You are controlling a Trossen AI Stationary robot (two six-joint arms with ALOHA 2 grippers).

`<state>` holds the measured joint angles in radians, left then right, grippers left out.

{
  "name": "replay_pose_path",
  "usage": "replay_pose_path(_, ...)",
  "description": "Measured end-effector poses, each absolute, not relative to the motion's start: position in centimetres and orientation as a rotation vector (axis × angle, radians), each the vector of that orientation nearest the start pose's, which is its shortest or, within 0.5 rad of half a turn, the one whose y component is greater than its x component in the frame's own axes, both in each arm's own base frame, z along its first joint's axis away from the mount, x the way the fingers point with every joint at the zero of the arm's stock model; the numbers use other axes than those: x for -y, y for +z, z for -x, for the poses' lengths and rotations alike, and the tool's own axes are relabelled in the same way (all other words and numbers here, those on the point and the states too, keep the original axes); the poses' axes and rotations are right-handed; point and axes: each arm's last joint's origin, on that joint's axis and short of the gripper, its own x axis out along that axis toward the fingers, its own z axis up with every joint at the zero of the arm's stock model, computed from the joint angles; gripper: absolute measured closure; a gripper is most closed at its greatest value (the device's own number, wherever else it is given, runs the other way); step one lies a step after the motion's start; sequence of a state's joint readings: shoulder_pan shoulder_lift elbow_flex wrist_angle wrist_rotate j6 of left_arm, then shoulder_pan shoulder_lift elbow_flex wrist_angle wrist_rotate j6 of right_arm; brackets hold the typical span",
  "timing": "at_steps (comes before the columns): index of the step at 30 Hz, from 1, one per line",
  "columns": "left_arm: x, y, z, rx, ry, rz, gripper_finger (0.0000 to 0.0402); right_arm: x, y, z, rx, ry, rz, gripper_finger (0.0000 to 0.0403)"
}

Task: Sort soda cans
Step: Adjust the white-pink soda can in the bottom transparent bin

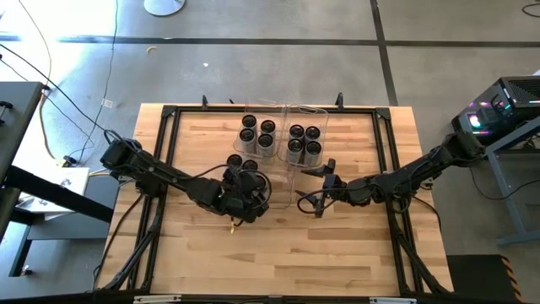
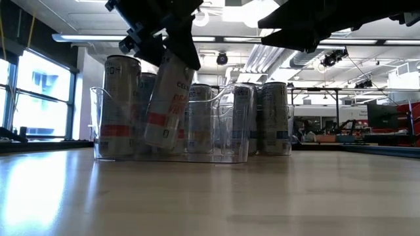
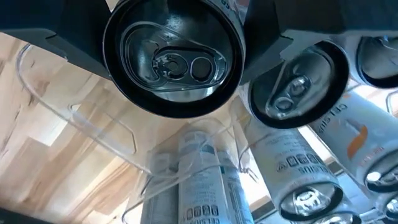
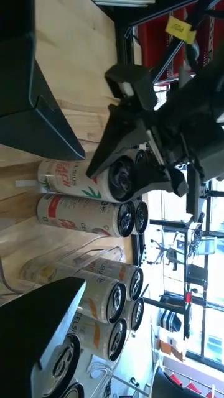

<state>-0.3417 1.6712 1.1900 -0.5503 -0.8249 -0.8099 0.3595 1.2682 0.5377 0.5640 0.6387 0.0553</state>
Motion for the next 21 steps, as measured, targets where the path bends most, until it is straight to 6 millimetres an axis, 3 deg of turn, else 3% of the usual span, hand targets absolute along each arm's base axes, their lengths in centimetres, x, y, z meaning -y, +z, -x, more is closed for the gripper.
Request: replay_pose_path(21, 9.36, 22.45, -32.13, -0.655, 0.757, 0.21, 0.0122, -7.31, 22.15, -24.35, -0.14, -0.282, 0.028, 0.0086)
